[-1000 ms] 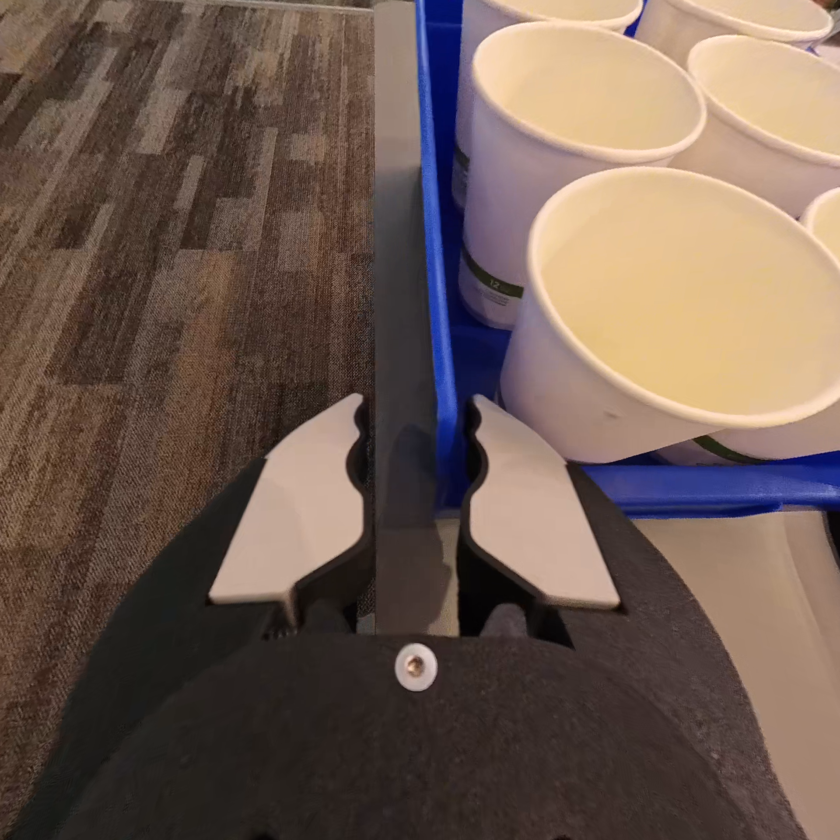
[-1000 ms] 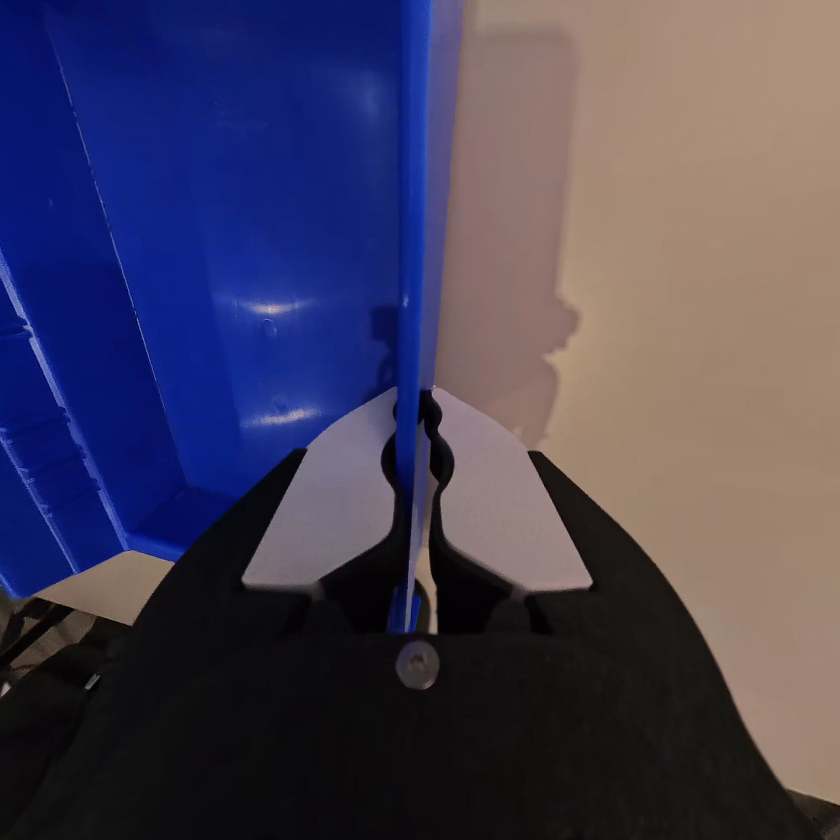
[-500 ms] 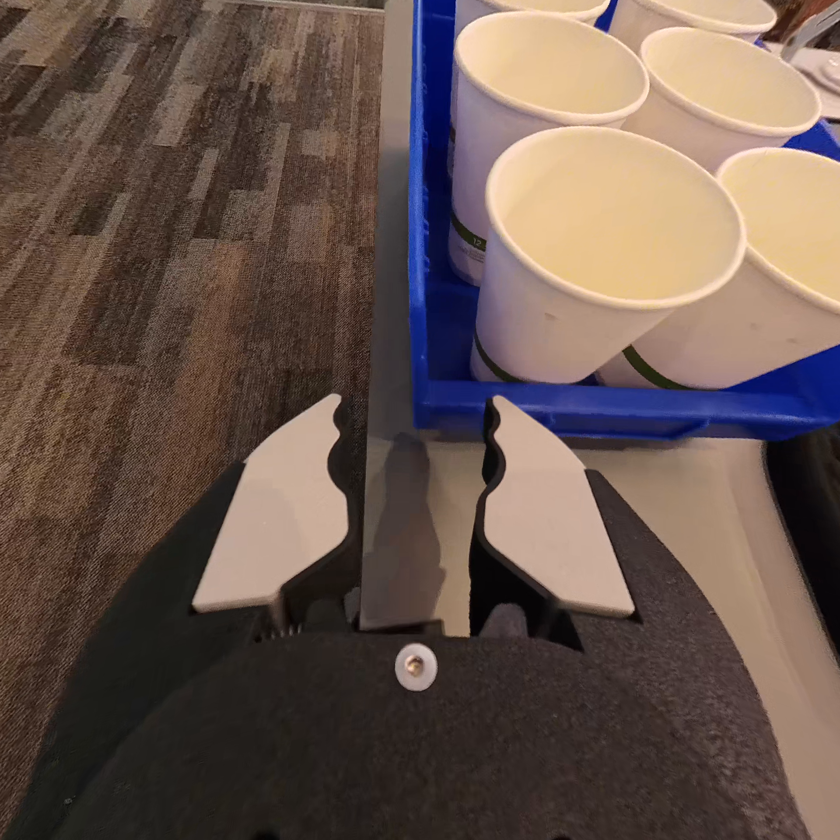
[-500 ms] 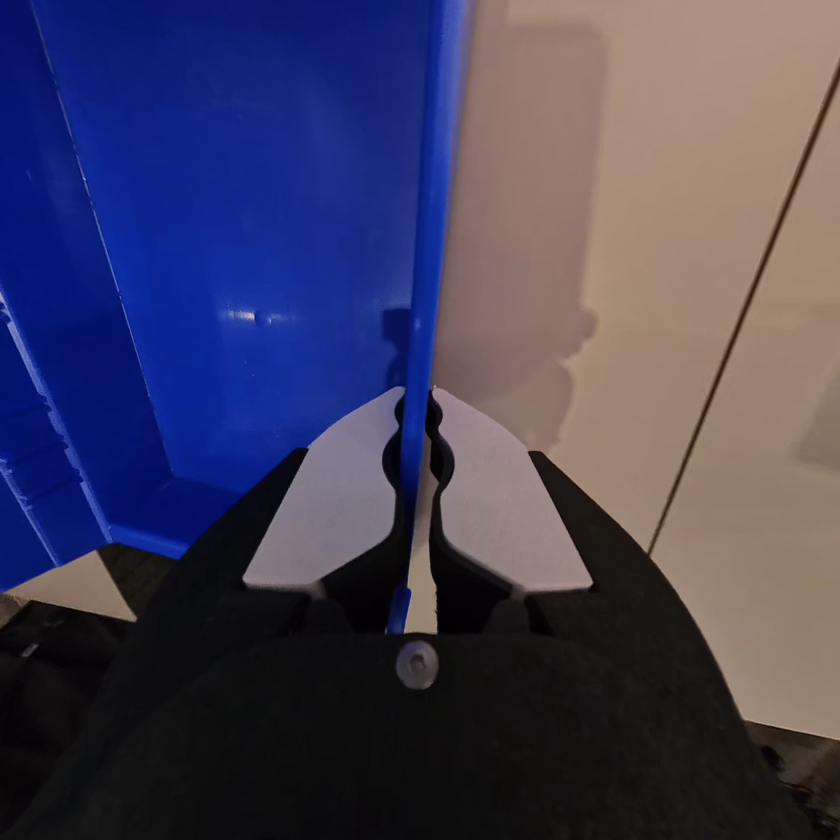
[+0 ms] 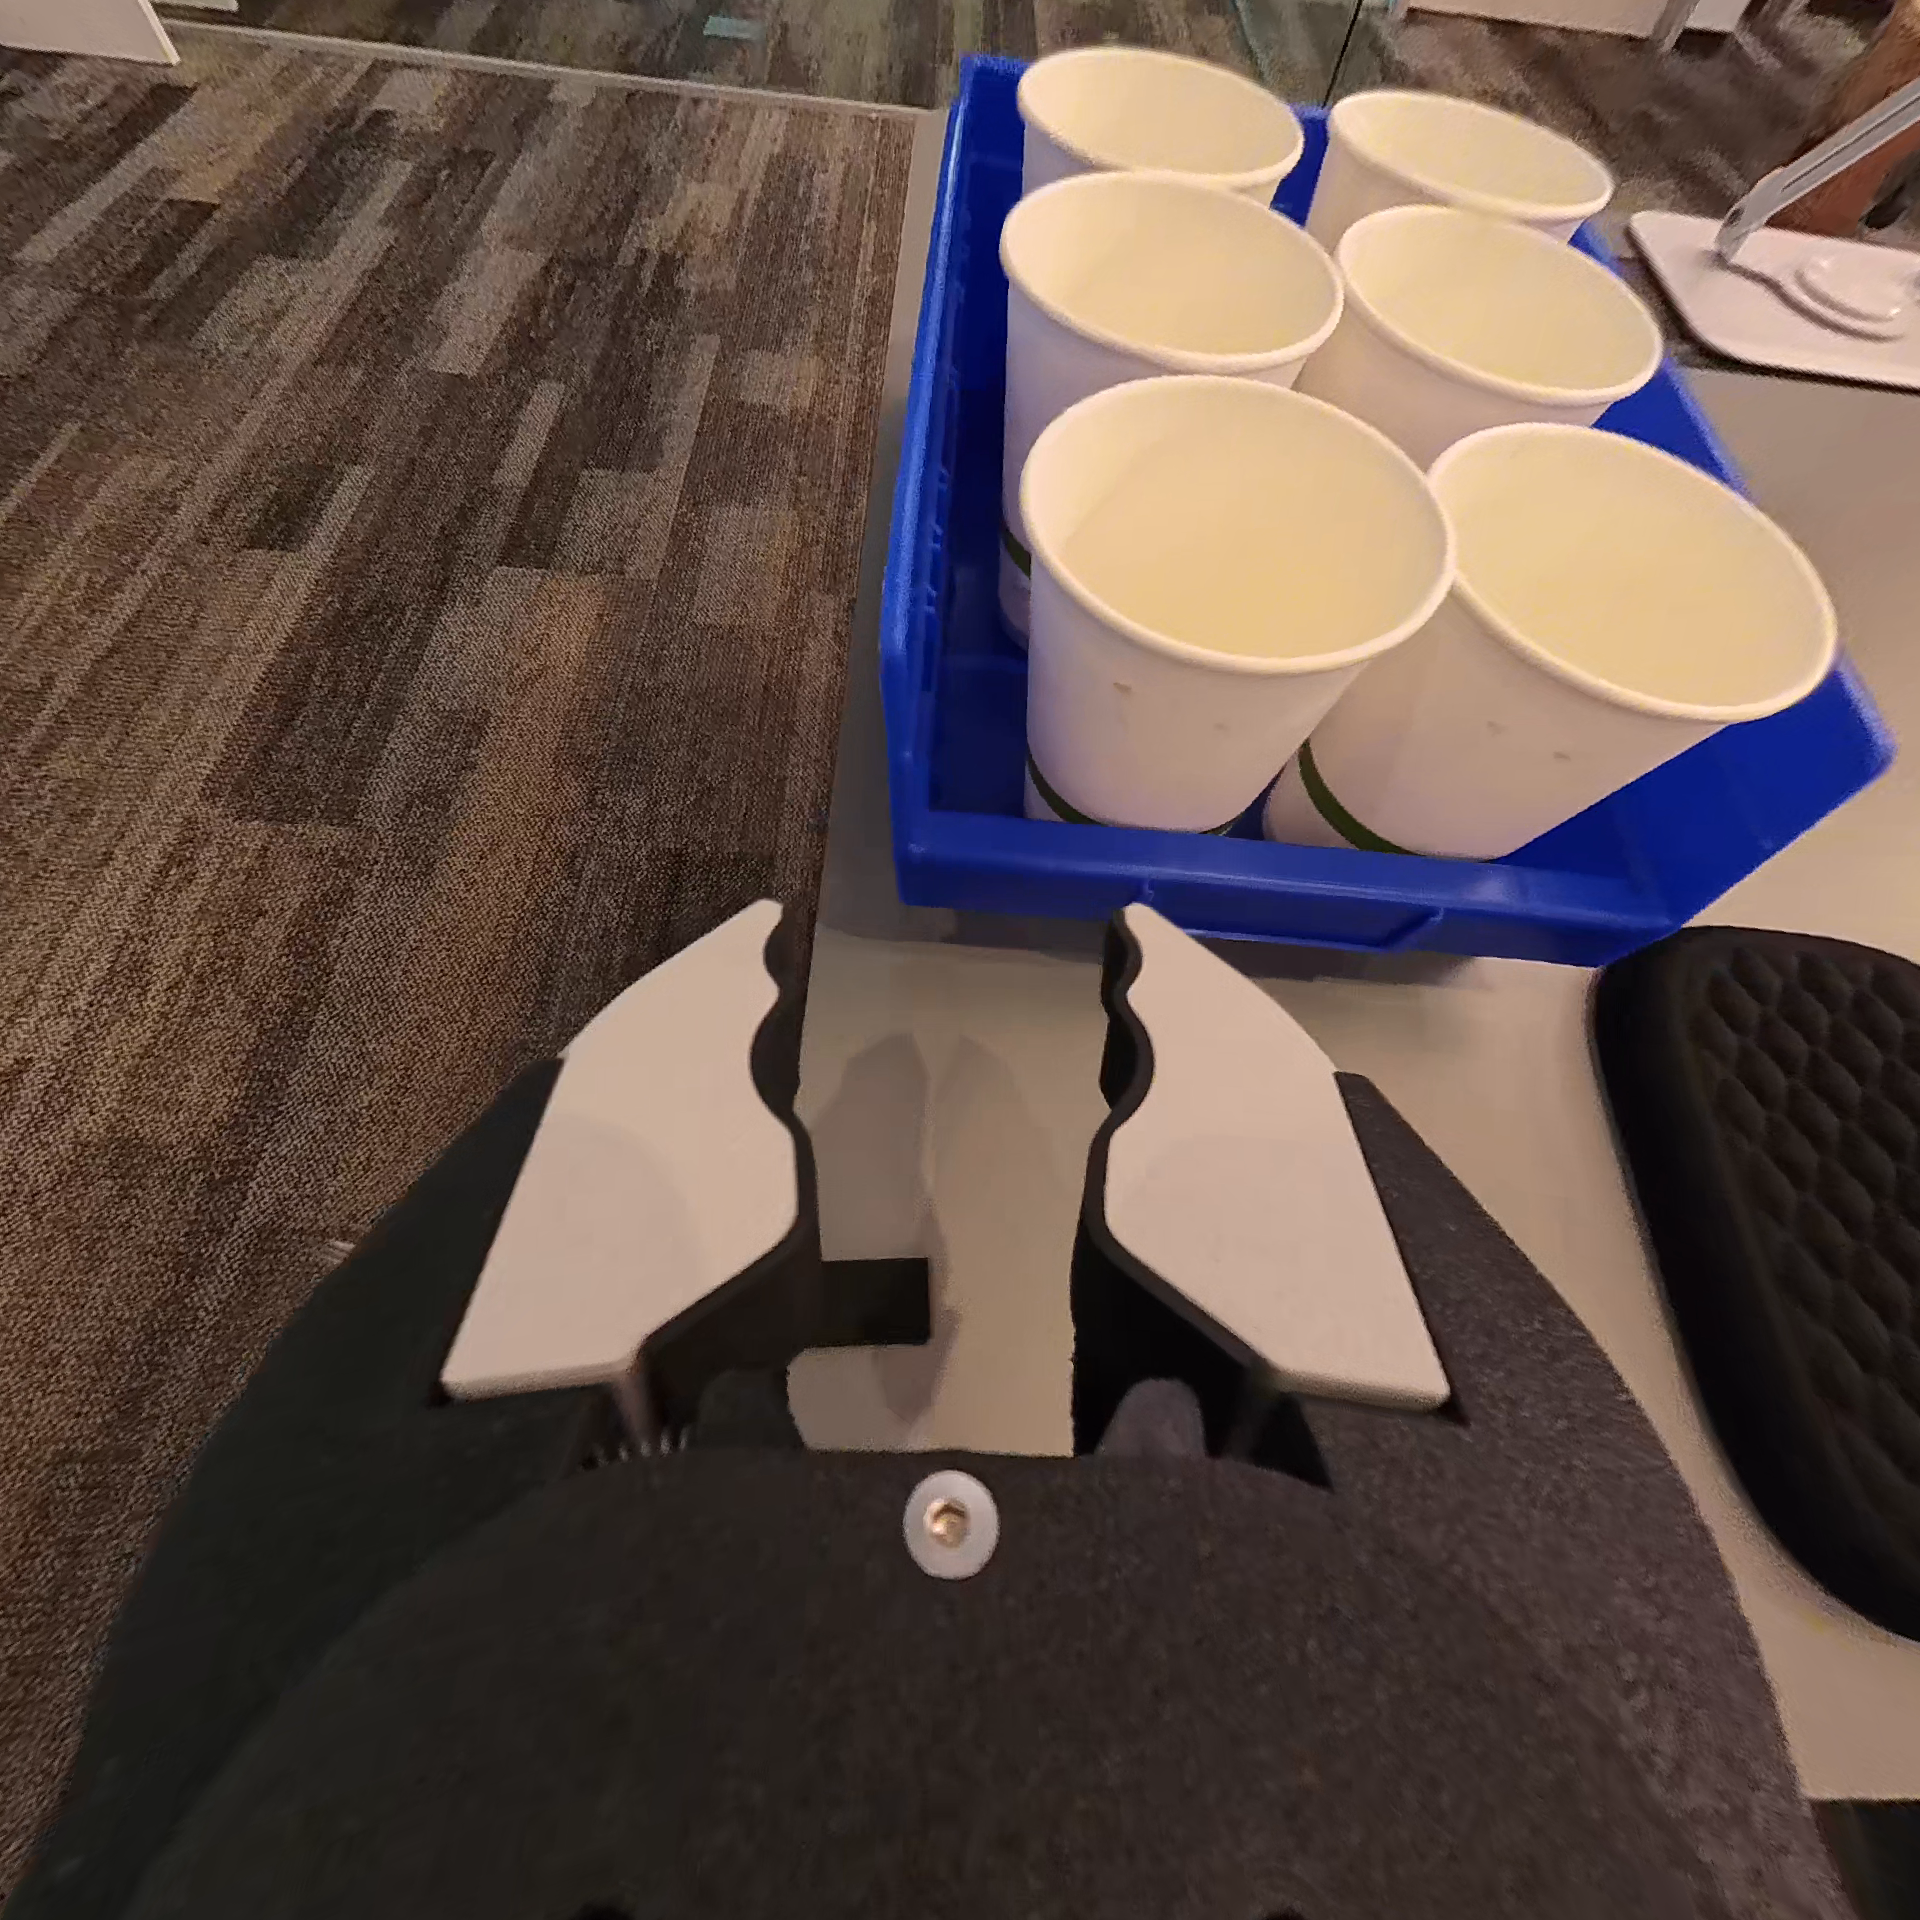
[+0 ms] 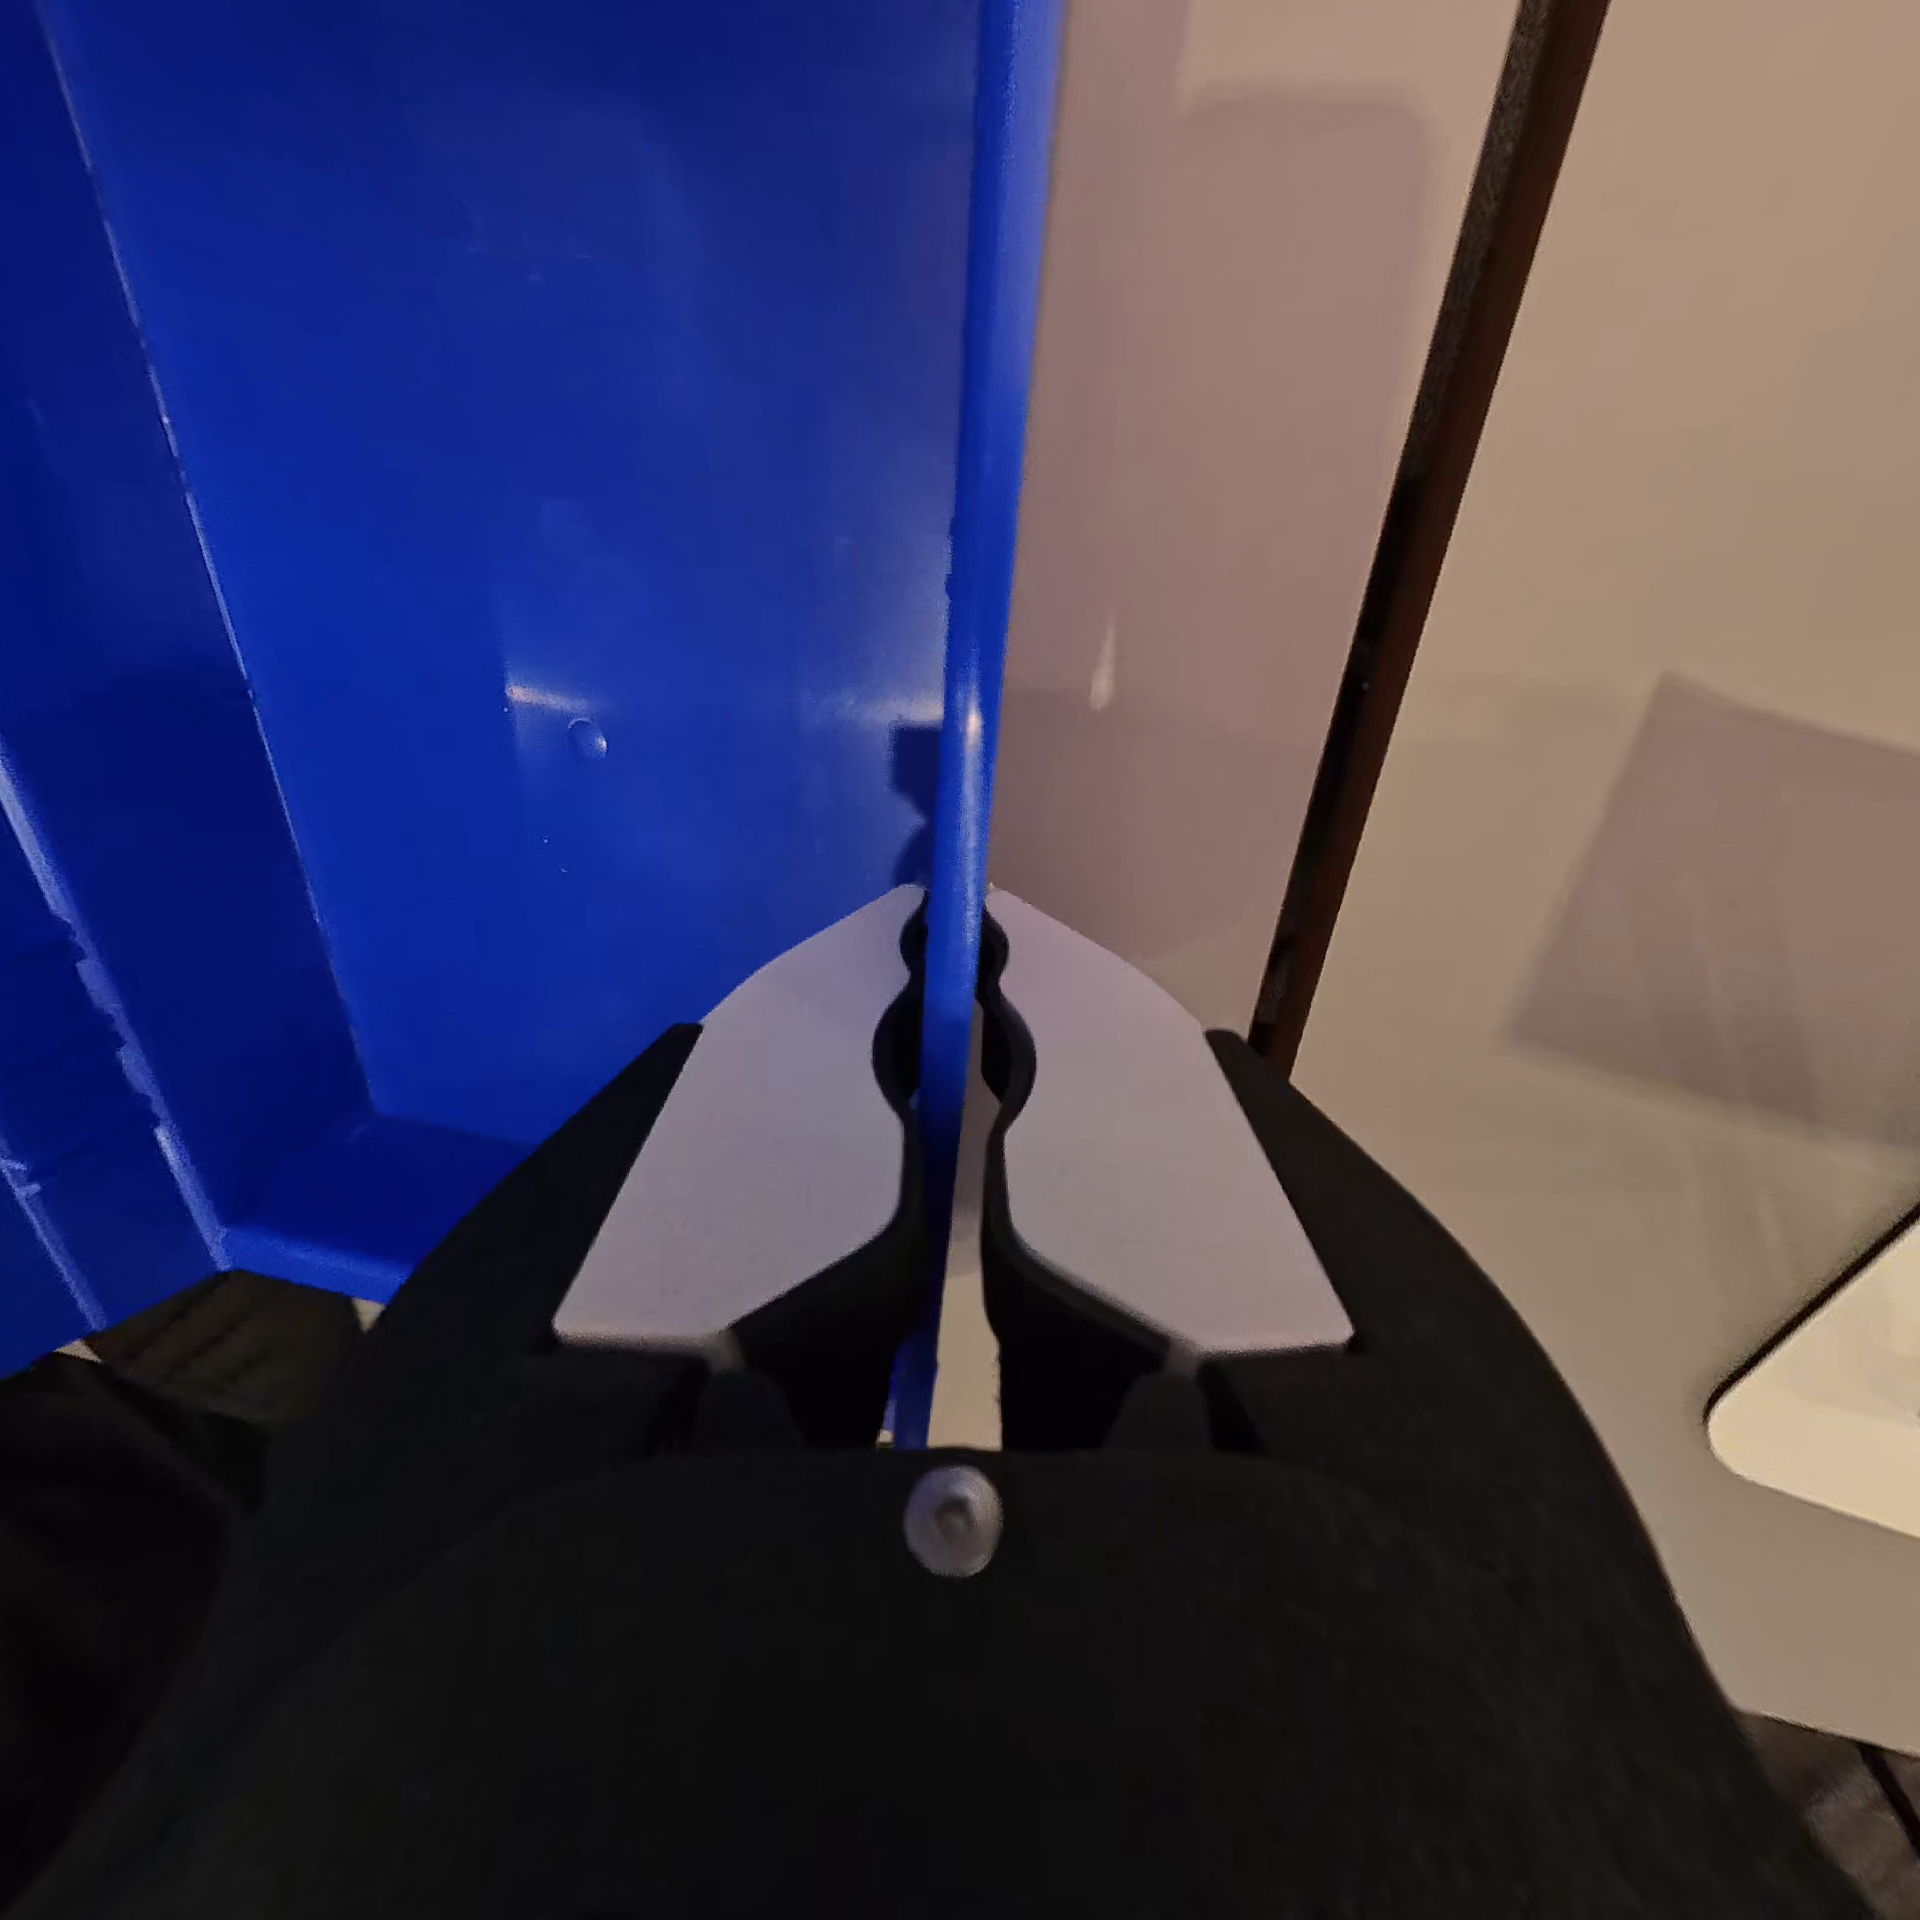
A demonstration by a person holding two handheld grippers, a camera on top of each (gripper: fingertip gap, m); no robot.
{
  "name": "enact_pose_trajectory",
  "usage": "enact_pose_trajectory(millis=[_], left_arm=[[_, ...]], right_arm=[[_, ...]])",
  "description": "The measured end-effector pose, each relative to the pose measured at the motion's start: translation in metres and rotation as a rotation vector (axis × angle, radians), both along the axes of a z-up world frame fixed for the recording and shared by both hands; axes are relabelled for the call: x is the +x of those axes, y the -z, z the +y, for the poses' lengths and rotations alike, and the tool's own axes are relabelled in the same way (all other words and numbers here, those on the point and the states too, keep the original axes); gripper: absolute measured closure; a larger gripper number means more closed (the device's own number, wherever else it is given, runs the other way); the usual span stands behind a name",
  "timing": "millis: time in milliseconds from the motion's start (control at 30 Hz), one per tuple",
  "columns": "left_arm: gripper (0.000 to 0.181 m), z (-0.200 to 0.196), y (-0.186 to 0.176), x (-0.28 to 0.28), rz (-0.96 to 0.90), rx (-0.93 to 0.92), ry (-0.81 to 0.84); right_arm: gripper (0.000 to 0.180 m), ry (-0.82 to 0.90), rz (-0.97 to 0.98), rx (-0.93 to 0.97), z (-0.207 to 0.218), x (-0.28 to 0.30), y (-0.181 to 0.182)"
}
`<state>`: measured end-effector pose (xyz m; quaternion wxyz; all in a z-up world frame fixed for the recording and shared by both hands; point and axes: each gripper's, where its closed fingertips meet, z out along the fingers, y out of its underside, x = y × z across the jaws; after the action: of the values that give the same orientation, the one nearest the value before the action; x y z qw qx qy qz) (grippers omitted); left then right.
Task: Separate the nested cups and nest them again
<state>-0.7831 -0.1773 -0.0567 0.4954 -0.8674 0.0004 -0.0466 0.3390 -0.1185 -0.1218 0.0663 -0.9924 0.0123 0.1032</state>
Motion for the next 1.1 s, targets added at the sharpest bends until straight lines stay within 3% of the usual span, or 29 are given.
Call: enact_pose_trajectory(millis=[100, 167, 300, 467, 567, 767, 867, 967, 1100], left_arm=[[0.122, -0.004, -0.012, 0.005, -0.024, 0.037, -0.001], [0.117, -0.007, -0.024, 0.007, -0.044, 0.079, -0.001], [0.115, -0.012, -0.05, 0.013, -0.09, 0.189, 0.018], [0.116, -0.012, -0.068, 0.03, -0.102, 0.233, 0.086], [0.115, -0.011, -0.075, 0.054, -0.059, 0.249, 0.175], [0.113, -0.007, -0.079, 0.116, 0.151, 0.259, 0.392], [0.124, 0.005, -0.07, 0.143, 0.399, 0.223, 0.487], [0.141, 0.019, -0.051, 0.166, 0.647, 0.135, 0.611], [0.142, 0.039, -0.029, 0.178, 0.751, -0.042, 0.7]], right_arm=[[0.172, -0.022, -0.016, 0.032, 0.001, 0.0, 0.0], [0.143, -0.027, -0.068, 0.08, 0.005, 0.004, -0.002], [0.133, -0.044, -0.215, 0.238, 0.019, 0.014, -0.027], [0.13, -0.027, -0.466, 0.616, 0.047, 0.016, -0.114], [0.13, -0.07, -0.498, 0.849, 0.056, -0.016, -0.171], [0.111, -0.22, -0.123, 1.198, 0.061, -0.136, -0.235], [0.102, -0.285, 0.089, 1.291, 0.06, -0.19, -0.245], [0.102, -0.332, 0.282, 1.345, 0.057, -0.232, -0.249], [0.106, -0.376, 0.529, 1.401, 0.051, -0.284, -0.263]])
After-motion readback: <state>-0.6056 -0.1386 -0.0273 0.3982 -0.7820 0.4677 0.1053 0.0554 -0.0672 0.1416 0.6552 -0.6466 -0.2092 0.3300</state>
